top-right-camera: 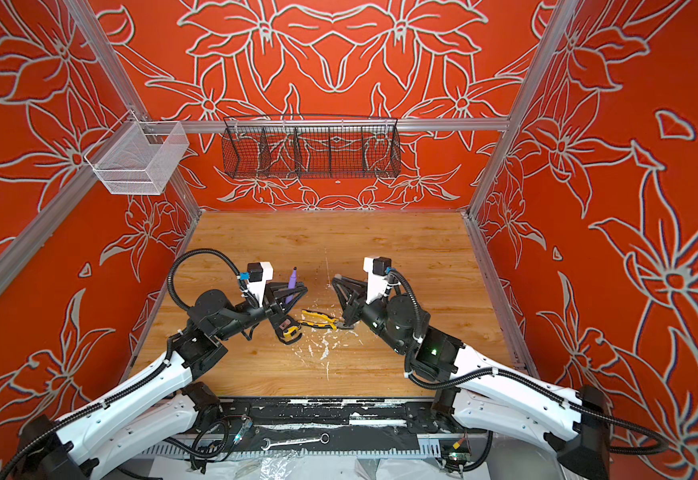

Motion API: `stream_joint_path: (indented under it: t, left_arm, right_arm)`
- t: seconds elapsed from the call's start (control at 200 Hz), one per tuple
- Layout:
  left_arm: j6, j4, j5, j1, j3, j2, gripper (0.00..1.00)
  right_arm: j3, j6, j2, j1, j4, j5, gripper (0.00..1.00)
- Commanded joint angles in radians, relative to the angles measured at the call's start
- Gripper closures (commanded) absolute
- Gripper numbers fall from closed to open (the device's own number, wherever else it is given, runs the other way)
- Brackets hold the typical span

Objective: Insert the pens into the pen caps
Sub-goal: 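Carry the cap up to the purple marker tip held by the left gripper, then press the cap down onto the purple marker tip with the right gripper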

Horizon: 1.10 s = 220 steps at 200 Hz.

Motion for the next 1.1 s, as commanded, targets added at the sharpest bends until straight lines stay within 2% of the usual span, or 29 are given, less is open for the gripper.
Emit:
stream_joint_path:
  t: [0.0, 0.155, 0.345, 1.096]
  left_arm:
    - [0.052, 0.010, 0.021, -0.037, 0.049, 0.022, 1.00]
    - [0.096, 0.004, -0.046, -0.092, 0.052, 0.037, 1.00]
    - [0.118, 0.002, -0.048, -0.118, 0.051, 0.031, 1.00]
    - [0.128, 0.003, -0.074, -0.132, 0.047, 0.028, 1.00]
  right_arm:
    - [0.057, -0.041, 0.032, 0.006, 0.154, -0.076, 1.00]
    - [0.069, -0.046, 0.045, 0.006, 0.203, -0.081, 1.00]
    - [0.078, -0.034, 0.054, 0.006, 0.236, -0.119, 1.00]
    - [0.086, 0.021, 0.136, 0.006, 0.208, -0.179, 1.00]
